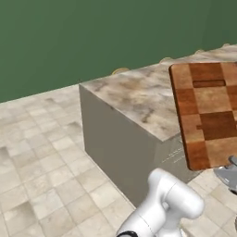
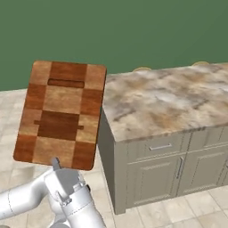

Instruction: Move the cutting board and knife to the sink. Then move spray from the cabinet to the counter.

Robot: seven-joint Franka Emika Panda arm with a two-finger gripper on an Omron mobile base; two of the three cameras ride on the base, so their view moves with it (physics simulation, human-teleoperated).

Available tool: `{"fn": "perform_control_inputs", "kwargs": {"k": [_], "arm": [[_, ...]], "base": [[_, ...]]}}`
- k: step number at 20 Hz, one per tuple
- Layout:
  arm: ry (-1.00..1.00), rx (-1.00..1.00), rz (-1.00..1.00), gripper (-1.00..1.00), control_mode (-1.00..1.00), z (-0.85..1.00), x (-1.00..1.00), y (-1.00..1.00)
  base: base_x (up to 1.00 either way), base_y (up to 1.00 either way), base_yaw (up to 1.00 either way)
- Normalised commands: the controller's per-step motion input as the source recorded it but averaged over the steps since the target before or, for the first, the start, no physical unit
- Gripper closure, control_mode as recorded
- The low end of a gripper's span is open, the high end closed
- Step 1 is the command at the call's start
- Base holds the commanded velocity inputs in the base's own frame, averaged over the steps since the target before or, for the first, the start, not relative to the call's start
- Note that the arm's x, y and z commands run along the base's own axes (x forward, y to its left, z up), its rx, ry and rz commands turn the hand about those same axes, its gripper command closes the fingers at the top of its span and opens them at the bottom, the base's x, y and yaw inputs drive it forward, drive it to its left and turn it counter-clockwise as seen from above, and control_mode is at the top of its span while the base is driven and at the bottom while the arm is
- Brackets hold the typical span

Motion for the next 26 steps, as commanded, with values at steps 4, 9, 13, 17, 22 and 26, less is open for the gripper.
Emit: {"fn": "perform_control_inputs", "kwargs": {"k": [4,9,13,17,22,26], "arm": [[0.0,0.0,0.0,1.0,1.0,0.0,0.0,0.0],[0.0,0.0,0.0,1.0,1.0,0.0,0.0,0.0],[0.0,0.0,0.0,1.0,1.0,0.0,0.0,0.0],[0.0,0.0,0.0,1.0,1.0,0.0,0.0,0.0],[0.0,0.0,0.0,1.0,1.0,0.0,0.0,0.0],[0.0,0.0,0.0,1.0,1.0,0.0,0.0,0.0]], "base": [[1.0,-0.64,-0.16],[1.0,-0.82,-0.09],[1.0,-0.86,-0.05],[0.97,-0.94,-0.01],[0.35,-1.0,0.01],[0.0,-1.0,0.04]]}}
